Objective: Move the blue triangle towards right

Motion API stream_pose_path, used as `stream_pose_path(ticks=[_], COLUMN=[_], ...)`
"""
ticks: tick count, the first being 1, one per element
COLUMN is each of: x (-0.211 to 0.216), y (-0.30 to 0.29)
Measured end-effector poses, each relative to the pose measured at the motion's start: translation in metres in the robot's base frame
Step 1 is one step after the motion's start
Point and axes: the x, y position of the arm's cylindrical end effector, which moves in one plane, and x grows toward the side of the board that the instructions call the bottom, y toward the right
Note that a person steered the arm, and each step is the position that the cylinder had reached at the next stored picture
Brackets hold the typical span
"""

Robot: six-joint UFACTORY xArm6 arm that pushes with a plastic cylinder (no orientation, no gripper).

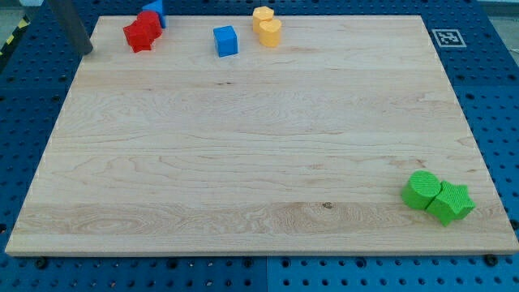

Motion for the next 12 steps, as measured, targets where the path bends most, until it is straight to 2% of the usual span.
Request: stream_pose_path(ticks=[1, 2, 3, 4, 8, 12], x=[-0.044, -0.063, -0.063, -0.084, -0.084, -0.083], y=[0.013, 0.043, 0.043, 0.049, 0.074, 0.181])
